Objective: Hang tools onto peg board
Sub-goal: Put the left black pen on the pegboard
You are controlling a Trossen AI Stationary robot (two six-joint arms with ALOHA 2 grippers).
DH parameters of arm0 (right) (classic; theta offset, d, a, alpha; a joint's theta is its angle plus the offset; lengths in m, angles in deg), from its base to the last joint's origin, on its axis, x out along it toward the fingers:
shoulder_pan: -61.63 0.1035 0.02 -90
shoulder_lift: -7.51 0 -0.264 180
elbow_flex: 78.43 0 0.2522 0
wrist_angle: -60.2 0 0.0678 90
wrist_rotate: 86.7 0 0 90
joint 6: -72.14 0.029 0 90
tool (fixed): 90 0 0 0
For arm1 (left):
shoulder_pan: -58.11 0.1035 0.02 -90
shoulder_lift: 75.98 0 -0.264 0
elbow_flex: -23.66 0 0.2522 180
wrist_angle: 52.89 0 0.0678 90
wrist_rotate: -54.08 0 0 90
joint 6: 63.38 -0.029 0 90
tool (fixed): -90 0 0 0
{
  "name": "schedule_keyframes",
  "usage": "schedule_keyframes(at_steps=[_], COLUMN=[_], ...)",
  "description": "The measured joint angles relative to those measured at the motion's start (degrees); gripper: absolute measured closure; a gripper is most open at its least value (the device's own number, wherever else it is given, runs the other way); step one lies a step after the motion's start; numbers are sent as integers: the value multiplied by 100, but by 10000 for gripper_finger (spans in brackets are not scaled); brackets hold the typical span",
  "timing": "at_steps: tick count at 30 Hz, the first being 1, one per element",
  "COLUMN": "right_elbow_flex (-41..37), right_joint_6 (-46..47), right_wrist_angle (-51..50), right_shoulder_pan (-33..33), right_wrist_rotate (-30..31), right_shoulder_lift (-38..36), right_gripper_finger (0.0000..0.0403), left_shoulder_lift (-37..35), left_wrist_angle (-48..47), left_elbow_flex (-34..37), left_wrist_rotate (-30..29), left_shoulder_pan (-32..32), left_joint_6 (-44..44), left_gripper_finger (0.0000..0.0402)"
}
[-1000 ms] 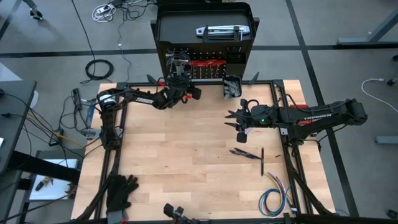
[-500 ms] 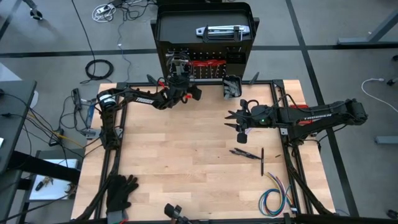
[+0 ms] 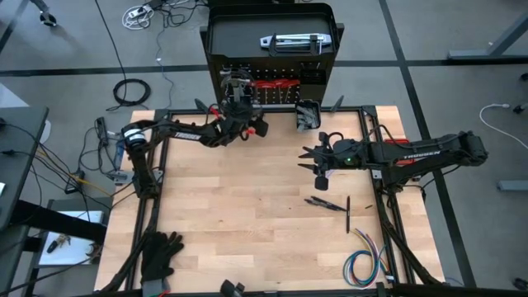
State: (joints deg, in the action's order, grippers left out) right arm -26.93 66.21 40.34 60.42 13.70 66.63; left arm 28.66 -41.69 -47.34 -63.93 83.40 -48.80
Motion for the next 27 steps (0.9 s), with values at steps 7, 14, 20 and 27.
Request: schedule_keyframes(at_steps=[7, 14, 20, 27], right_elbow_flex=[0, 0, 0, 0], right_joint_6=[158, 641, 1354, 2181], right_wrist_angle=[-183, -727, -1953, -2926], right_shoulder_pan=[-7, 30, 346, 685], right_wrist_rotate=[-2, 20, -158, -273], right_shoulder_lift=[-216, -446, -608, -71], right_gripper_finger=[279, 279, 279, 277], left_shoulder_lift=[-111, -344, -566, -570], left_wrist_angle=[119, -736, -1340, -1255], left_elbow_flex=[0, 2, 0, 2], left_wrist_rotate=[713, 959, 1508, 1788], left_shoulder_pan=[-399, -669, -1411, -2383], left_joint_6=[-408, -64, -415, -514], left_gripper_finger=[128, 132, 144, 149])
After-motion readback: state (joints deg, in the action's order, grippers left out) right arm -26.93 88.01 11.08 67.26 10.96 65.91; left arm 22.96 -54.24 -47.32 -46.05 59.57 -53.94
